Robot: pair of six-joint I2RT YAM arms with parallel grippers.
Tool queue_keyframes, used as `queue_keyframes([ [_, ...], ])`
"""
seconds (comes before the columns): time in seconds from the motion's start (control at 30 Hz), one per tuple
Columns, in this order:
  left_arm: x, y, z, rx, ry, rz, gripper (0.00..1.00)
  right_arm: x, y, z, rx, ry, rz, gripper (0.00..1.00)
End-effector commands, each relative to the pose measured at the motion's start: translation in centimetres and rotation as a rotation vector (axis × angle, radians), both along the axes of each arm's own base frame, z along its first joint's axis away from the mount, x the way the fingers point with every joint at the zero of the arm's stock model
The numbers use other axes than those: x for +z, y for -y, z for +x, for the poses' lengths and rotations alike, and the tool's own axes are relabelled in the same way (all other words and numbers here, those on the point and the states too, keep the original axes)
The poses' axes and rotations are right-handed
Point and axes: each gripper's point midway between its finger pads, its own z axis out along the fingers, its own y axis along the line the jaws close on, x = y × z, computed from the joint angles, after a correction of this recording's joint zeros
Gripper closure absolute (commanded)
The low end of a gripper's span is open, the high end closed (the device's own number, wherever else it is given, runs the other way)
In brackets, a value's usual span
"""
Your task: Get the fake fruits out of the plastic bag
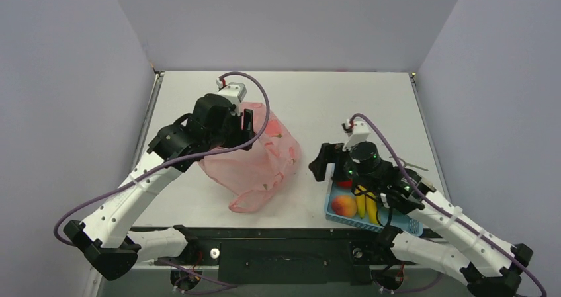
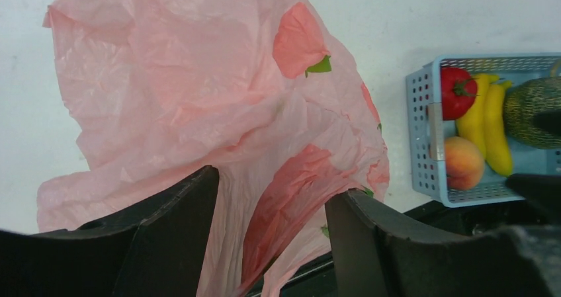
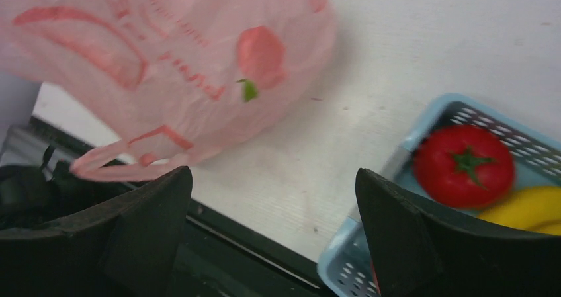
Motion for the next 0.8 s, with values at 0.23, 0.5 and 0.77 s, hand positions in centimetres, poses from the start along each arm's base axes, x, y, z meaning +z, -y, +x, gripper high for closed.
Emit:
queue_keyframes([
  [0.23,7.5,3.7,-1.7,-0.273,0.117,-0.176,0.43,3.7,-13.4,0.8,0.23,0.264,0.108,0.11],
  [0.5,6.2,4.2,-2.1,-0.256,0.019,-0.247,0.43,4.4,-12.4,5.7,0.009,0.423,-0.058,0.14],
  [0.77,14.2,1.5,0.6,-0.13,0.414,-0.347,0.43,-2.6,-13.9,9.4,0.02,0.272,0.008,0.59],
])
